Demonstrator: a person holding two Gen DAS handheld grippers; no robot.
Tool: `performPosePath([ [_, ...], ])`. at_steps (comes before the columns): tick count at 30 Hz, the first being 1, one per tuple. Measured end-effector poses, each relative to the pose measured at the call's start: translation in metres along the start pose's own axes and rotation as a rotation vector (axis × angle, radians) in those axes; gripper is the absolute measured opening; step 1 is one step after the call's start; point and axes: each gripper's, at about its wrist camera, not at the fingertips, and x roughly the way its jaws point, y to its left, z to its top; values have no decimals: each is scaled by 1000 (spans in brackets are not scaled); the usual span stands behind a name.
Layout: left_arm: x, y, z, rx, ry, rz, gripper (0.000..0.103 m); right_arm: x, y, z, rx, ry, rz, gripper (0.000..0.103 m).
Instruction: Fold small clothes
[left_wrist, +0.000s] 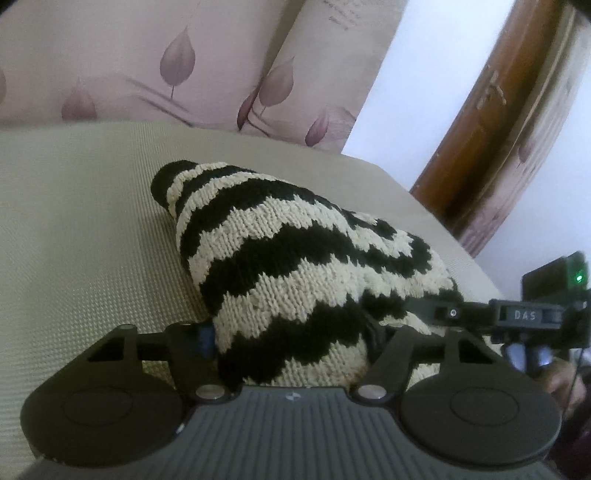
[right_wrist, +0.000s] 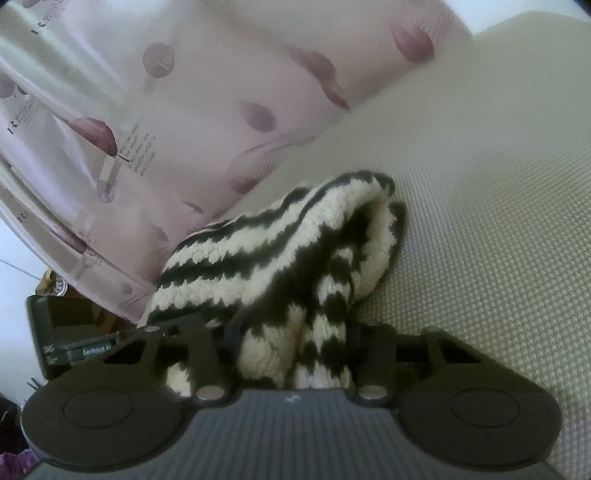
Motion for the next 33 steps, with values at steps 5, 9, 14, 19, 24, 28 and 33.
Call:
performPosePath([
  [5,-9,-11,-1,37,-11,39,66,-6,8,-3,2,-22,-6,40],
  [9,-15,-14,-3,47,-11,54,65,-10,15,-6,8,-33,-6,39],
  [14,-27,-14,-7,51,-10,75,65,-14,29,-11,14,-40,7,38],
  [19,-49,-12,-12,51,-14,99,64,-15,49,-19,14,-41,17,37],
  [24,-75,-12,-19,43,-24,121,63,-16,71,-30,31,-42,38,37],
  [28,-104,-8,-25,34,-28,130,63,-17,92,-43,46,-41,61,36],
  [33,-145,-5,-33,37,-43,144,63,-21,122,-61,47,-45,97,36],
])
